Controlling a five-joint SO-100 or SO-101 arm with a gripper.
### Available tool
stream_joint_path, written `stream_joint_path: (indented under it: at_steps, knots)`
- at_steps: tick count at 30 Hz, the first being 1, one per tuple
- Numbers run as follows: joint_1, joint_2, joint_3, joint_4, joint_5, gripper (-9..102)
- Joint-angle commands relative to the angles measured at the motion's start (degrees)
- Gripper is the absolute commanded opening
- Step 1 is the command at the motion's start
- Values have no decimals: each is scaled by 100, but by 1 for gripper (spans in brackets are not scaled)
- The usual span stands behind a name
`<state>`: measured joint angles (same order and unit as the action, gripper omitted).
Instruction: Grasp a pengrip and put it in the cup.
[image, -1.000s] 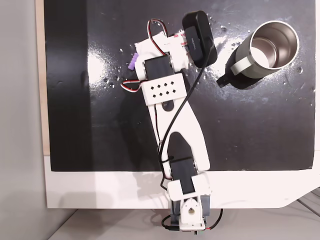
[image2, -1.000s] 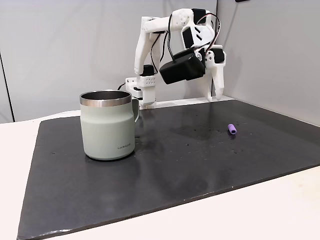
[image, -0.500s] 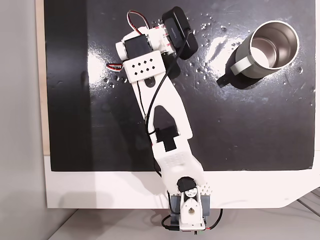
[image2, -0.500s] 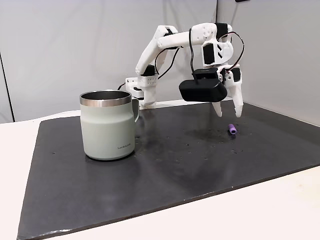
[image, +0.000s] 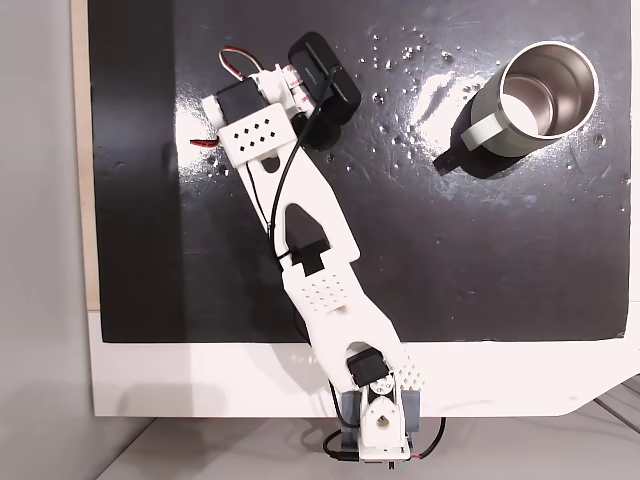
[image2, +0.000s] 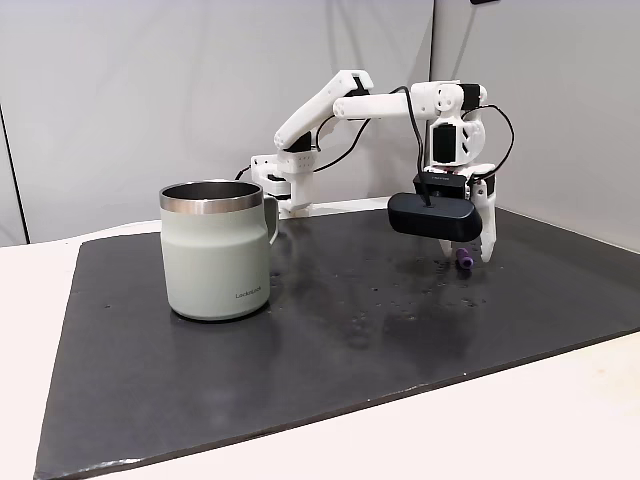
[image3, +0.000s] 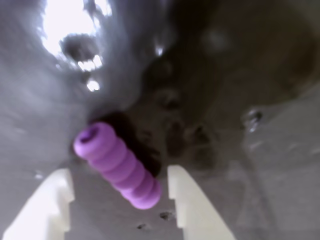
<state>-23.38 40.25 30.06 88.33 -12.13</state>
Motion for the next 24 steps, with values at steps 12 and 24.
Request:
stream_joint_path:
  at_steps: [12, 24]
  knots:
    - [18, -387, -800, 272, -176, 0]
    - [826, 1898, -562, 202, 536, 0]
